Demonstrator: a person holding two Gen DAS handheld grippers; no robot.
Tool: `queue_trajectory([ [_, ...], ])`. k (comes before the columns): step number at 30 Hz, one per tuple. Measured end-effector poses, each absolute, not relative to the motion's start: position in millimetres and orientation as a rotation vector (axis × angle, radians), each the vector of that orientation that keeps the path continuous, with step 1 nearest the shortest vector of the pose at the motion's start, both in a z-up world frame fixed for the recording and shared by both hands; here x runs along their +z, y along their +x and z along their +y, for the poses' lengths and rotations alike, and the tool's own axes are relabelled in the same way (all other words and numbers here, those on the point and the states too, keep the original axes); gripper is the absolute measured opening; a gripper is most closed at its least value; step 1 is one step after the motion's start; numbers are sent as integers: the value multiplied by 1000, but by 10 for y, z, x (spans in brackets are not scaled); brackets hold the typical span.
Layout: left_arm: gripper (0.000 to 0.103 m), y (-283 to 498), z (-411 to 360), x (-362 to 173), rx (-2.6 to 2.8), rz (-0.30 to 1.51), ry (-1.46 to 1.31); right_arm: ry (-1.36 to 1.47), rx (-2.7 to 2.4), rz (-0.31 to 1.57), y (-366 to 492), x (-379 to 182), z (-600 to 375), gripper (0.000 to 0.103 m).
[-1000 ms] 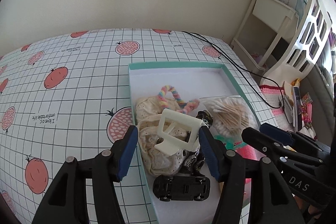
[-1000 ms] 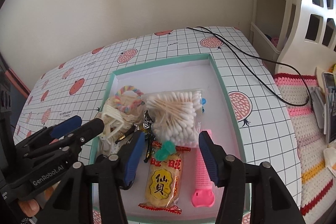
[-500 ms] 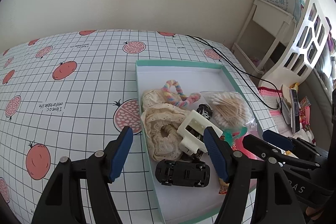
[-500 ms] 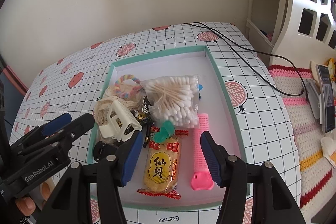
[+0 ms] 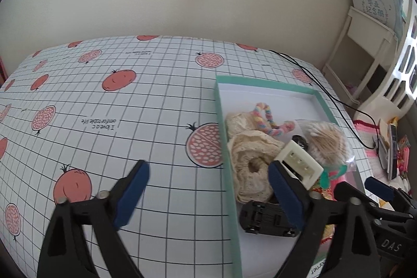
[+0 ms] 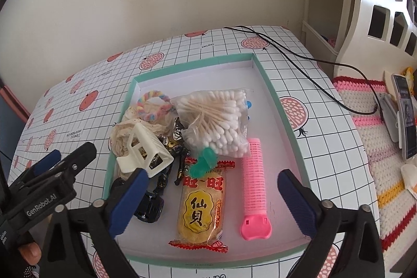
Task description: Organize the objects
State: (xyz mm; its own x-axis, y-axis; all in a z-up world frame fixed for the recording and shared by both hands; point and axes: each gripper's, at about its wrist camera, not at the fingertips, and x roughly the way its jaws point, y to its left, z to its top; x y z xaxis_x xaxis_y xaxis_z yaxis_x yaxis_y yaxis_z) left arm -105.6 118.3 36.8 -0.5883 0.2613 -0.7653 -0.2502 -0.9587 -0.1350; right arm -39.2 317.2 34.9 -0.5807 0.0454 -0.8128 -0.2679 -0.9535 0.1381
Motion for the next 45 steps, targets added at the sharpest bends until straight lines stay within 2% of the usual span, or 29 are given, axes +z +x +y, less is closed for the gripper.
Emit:
queue_trajectory([
  [27, 103, -993, 970, 543, 2667, -5, -1151, -1274, 2580, 490, -328, 412, 3126, 103],
  [45, 103, -558, 591, 476, 2685, 12, -1121, -1226, 2572, 404, 221, 286, 2877, 103],
])
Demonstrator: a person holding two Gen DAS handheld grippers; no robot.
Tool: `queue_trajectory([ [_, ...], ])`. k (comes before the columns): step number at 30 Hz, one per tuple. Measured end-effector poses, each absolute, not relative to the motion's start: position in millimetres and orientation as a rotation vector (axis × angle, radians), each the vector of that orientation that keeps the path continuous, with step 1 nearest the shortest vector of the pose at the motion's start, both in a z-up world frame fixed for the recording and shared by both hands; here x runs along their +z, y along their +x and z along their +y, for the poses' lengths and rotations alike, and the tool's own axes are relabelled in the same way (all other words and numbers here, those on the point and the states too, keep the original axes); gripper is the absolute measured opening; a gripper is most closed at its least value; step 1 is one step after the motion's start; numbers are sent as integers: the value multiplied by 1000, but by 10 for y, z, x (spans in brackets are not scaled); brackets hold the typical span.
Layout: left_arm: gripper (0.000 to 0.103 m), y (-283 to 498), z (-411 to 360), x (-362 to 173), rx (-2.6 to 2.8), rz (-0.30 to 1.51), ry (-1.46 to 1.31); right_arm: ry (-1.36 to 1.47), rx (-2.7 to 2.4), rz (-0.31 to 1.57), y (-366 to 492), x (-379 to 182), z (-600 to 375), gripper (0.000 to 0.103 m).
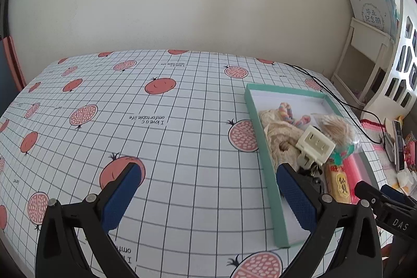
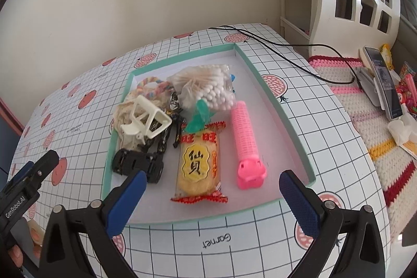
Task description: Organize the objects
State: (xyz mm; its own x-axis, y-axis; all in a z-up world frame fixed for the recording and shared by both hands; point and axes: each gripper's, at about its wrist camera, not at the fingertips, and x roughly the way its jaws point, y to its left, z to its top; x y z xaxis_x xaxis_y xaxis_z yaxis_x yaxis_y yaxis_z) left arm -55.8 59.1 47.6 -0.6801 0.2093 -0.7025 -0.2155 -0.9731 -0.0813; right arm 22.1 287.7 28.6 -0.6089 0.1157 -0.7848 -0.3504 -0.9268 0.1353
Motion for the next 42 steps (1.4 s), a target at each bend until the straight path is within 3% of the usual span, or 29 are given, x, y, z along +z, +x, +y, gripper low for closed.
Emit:
queue_trajectory([
  [42, 103, -37, 165, -190, 2634, 130, -1290, -1398, 2521, 240, 500, -234, 2438, 103],
])
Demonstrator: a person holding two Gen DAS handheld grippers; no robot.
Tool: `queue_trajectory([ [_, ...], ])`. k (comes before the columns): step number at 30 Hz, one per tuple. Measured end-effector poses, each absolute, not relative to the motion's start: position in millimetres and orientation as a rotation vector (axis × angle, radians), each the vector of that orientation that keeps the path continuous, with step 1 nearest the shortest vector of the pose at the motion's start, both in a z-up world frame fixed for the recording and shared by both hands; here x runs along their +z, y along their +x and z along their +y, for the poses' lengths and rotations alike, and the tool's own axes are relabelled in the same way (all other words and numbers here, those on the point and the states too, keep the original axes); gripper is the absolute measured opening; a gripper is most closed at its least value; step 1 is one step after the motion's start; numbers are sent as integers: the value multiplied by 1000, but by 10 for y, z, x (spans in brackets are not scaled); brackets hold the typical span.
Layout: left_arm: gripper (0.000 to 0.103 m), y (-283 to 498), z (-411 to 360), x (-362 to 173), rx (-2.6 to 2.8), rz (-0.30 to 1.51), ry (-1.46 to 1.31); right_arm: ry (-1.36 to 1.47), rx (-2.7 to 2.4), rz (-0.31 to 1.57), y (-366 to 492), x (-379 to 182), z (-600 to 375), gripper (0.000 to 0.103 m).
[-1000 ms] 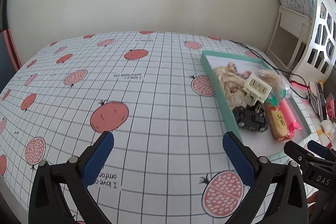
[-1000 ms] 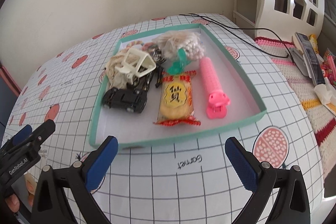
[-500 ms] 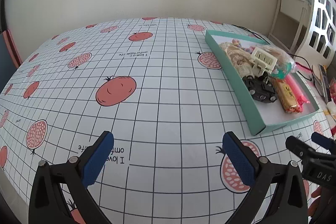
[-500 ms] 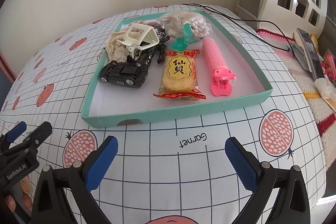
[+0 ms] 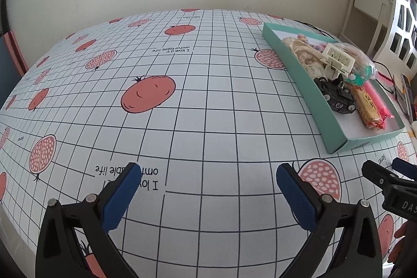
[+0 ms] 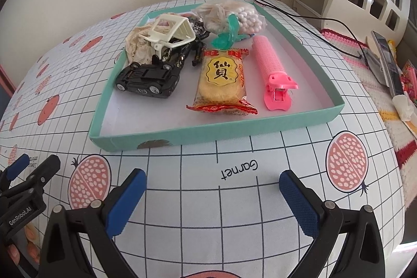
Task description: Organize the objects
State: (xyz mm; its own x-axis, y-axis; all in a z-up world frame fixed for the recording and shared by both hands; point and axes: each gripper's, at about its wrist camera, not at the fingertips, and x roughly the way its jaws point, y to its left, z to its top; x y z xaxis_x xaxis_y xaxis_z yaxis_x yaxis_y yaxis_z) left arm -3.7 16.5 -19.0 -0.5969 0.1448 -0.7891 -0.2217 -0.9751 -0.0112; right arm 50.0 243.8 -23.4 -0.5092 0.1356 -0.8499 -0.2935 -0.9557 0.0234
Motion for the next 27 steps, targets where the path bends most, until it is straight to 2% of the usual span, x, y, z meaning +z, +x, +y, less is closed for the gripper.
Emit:
queue_trajectory([
  [27, 103, -68, 125, -273, 2637, 131, -1306, -1391, 2522, 172, 443, -251, 2410, 103],
])
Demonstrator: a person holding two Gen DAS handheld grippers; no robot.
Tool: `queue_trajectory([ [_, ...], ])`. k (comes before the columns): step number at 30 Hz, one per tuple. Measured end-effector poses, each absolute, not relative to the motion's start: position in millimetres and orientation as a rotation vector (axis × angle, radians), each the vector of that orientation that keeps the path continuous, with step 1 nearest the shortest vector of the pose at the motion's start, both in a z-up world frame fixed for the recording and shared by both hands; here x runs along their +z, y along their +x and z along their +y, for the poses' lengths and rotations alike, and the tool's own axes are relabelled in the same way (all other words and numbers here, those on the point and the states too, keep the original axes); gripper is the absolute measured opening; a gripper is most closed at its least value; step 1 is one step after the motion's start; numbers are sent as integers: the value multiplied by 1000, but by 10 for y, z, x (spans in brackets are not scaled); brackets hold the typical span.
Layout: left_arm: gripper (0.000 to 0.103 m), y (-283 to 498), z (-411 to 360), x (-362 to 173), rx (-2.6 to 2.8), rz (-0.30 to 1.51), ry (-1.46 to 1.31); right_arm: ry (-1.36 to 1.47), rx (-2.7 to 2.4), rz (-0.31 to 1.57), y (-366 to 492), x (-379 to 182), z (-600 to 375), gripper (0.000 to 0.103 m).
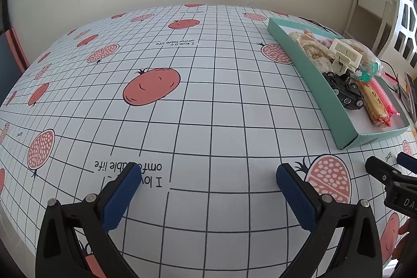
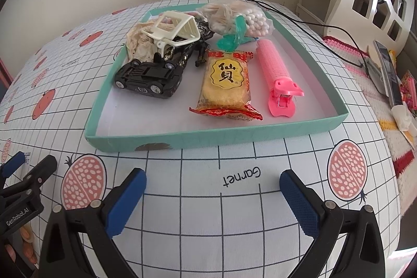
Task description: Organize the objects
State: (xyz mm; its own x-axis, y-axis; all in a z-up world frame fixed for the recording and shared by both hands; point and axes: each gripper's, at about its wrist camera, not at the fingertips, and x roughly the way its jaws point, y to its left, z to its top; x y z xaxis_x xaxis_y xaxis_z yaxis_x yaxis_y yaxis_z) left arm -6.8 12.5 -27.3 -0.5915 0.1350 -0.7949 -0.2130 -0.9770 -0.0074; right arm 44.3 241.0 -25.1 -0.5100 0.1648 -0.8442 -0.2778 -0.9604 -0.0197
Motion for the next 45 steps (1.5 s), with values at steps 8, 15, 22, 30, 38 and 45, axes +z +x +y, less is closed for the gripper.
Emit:
queue_trajectory([
  [8, 103, -61, 119, -276, 2634, 135, -1308, -1391, 2523, 172, 439, -254, 2411, 103],
  [15, 103, -63, 119, -271, 2631, 136, -1311, -1390, 2524, 172, 443, -256, 2423, 103],
  [22, 103, -65, 120, -270, 2631, 136, -1311, -1390, 2525, 172, 449, -254, 2439, 103],
  [30, 103, -65, 122, -270, 2631, 136, -1311, -1390, 2525, 171, 443, -253, 2429, 103],
  [38, 103, -68, 120, -269, 2631, 136, -1310, -1390, 2525, 171, 441, -255, 2425, 103],
  [45, 103, -67, 121, -267, 2631, 136, -1311, -1390, 2526, 171, 442, -258, 2423, 103],
])
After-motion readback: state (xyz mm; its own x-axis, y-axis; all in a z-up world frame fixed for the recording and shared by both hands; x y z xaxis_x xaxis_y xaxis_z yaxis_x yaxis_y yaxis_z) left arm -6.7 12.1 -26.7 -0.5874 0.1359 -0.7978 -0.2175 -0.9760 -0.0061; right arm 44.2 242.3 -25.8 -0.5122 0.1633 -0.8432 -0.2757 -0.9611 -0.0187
